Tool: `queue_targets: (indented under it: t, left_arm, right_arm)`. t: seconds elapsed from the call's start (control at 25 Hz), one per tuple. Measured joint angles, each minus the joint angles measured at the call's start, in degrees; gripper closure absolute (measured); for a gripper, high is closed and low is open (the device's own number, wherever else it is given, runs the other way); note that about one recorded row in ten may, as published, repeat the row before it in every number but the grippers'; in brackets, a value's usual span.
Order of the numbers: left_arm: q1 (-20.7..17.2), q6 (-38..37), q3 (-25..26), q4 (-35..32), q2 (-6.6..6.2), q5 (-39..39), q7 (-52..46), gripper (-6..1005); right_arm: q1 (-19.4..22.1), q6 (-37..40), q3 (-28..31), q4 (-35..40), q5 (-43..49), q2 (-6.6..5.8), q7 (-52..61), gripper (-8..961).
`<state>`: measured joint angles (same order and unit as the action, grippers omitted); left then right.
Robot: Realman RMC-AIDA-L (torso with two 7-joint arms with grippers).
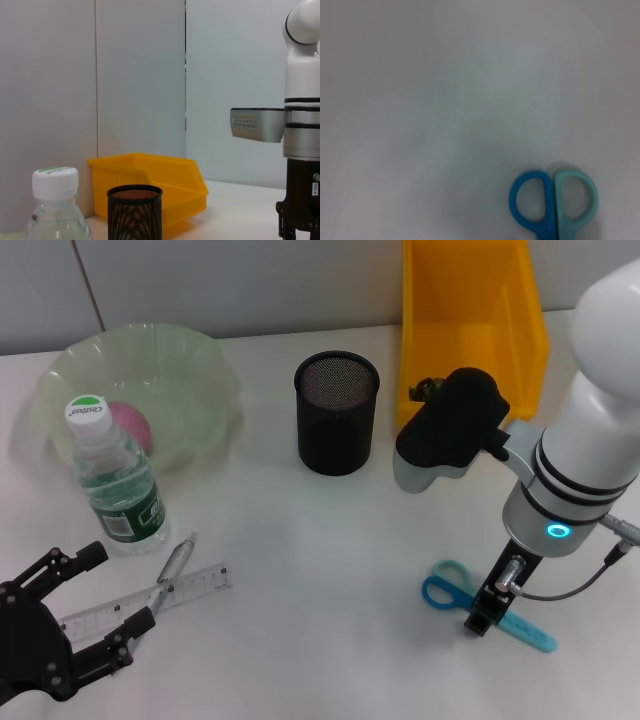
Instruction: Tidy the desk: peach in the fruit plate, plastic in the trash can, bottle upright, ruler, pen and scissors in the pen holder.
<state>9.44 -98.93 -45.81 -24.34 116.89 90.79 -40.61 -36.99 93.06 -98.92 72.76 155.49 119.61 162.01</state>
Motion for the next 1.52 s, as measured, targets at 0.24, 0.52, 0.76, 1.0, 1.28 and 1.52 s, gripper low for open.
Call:
queue_targets:
  t: [0.24,0.52,0.76,1.0,1.28,1.52]
  left_arm:
    - [-0.01,-0.04,-0.14,0.00,0.05,0.00,0.00,161]
    - [-0.12,-0.04,-0.25,0.00,0.10,0.00,0.00,161]
    - [-0.26,-0.07,-0.33,0.00,0.18,0.00,0.00,161]
    - [-0.34,-0.24,-0.33,0.00,0.12,0.00,0.00,162]
    - [-0.52,-0.57,-0.33,0.00,-0.03,0.00,0.03,162]
    - [-0.60,-0.83,0.08,0.00,-0.15,0.00,0.11,162]
  right_arm:
    - [0.43,-0.08,0.04,0.40,-0.70,-0.18,0.21,423]
    - [0.57,-0.65,0.35,0.13,-0.71,-0.19,0.16,424]
    - [0.69,-0.80,0.65,0.01,-0.72,-0.16,0.00,424]
    - [0.56,-1.49,0.72,-1.27,-0.75,-0.19,0.02,435]
    - [0.80,-2.83,0.69,-2.19,-2.02,-0.33,-0.87,507]
    - [3.00,-3.00,0.75,1.46,-3.83,-0.22,-1.45,575]
